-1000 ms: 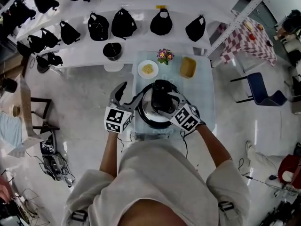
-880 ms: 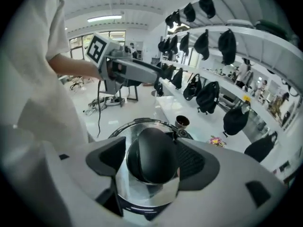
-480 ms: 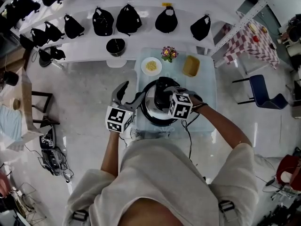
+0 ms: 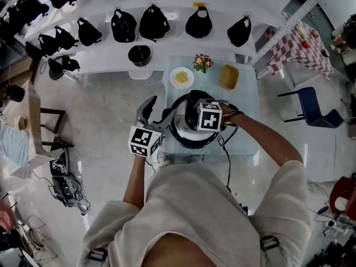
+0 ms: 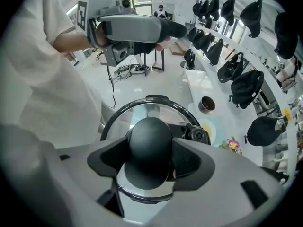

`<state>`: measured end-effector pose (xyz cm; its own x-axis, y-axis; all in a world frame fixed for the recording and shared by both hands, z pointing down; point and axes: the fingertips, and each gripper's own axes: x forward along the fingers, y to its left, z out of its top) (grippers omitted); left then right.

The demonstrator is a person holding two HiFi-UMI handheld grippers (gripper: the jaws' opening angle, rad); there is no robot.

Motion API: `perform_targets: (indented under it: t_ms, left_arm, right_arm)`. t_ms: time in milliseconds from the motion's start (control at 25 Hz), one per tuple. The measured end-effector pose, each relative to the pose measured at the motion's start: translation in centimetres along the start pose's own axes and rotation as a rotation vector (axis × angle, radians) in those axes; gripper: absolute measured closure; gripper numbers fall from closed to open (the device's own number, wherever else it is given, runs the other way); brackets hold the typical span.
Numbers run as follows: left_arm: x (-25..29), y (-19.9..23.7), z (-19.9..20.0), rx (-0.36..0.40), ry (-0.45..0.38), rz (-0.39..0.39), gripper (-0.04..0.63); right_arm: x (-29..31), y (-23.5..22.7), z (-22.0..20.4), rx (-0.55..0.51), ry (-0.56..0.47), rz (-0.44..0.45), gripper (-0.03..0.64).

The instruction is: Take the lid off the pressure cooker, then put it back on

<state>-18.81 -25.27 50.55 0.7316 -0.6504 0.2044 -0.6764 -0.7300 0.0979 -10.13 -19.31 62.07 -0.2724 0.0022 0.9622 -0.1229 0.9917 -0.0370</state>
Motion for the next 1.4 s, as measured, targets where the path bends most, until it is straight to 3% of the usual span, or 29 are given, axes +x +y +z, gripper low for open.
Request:
perform_targets:
  t_ms: [240, 960, 1080, 1400]
  left_arm:
    - [-0.1, -0.3, -0.2, -0.004, 0.005, 0.003, 0.285]
    - [-0.6, -0.4, 0.1, 0.015, 0.007, 0.014, 0.287]
    - [-0.7, -0.3, 0.3, 0.022, 0.005, 0.014, 0.287]
    - [-0.5, -0.6, 0.4, 0.023, 0.008, -0.008, 0.287]
  right_arm:
    - [1.2, -0.1, -0.3, 0.065, 0.042, 0.013, 0.33]
    - [1.1, -0.4, -0.4, 0.176, 0.043, 0.004, 0.345]
    - [1.0, -0.6, -0.5, 0.254, 0.059, -0.004, 0.345]
    - [0.7, -1.7, -2.0, 0.623, 0.087, -0.1, 0.345]
